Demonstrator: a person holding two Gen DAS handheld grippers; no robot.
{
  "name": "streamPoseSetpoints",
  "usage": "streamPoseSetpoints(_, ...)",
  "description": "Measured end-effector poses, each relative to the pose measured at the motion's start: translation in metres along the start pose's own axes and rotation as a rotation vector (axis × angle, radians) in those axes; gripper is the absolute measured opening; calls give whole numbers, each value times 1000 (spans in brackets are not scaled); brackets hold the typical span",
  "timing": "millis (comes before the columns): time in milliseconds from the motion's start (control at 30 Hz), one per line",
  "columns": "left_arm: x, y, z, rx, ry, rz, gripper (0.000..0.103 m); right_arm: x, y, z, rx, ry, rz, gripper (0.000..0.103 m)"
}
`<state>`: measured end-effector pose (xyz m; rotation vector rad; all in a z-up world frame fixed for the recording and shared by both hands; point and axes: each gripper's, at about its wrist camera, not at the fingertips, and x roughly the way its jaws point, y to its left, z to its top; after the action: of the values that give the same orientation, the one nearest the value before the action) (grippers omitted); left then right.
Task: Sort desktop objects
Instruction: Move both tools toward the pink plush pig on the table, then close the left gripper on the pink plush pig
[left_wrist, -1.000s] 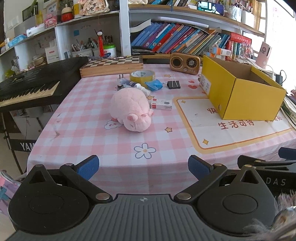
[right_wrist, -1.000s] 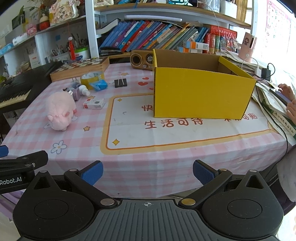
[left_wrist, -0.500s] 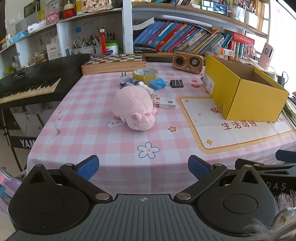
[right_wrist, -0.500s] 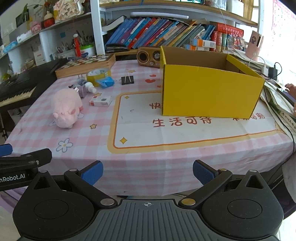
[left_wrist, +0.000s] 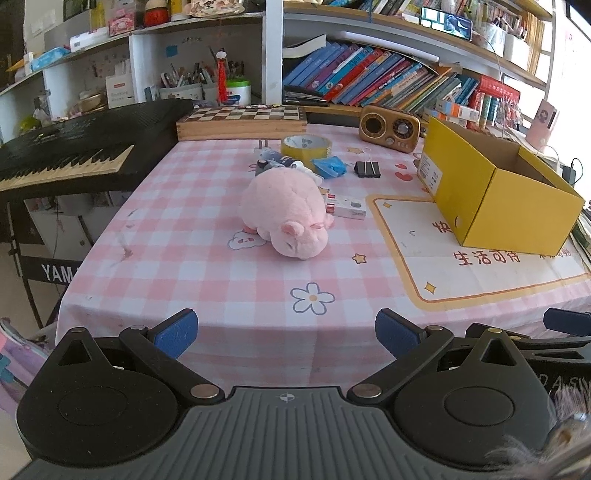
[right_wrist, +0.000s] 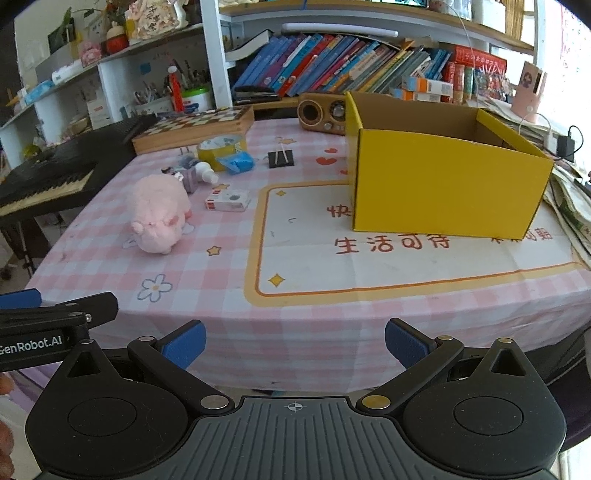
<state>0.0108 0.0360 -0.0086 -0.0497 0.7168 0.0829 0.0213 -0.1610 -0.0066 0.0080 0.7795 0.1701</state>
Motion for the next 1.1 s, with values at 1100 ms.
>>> streamPoseSetpoints(1100,9,31,13,-14,-21,33,103,15,35,18,-108,-32,64,103)
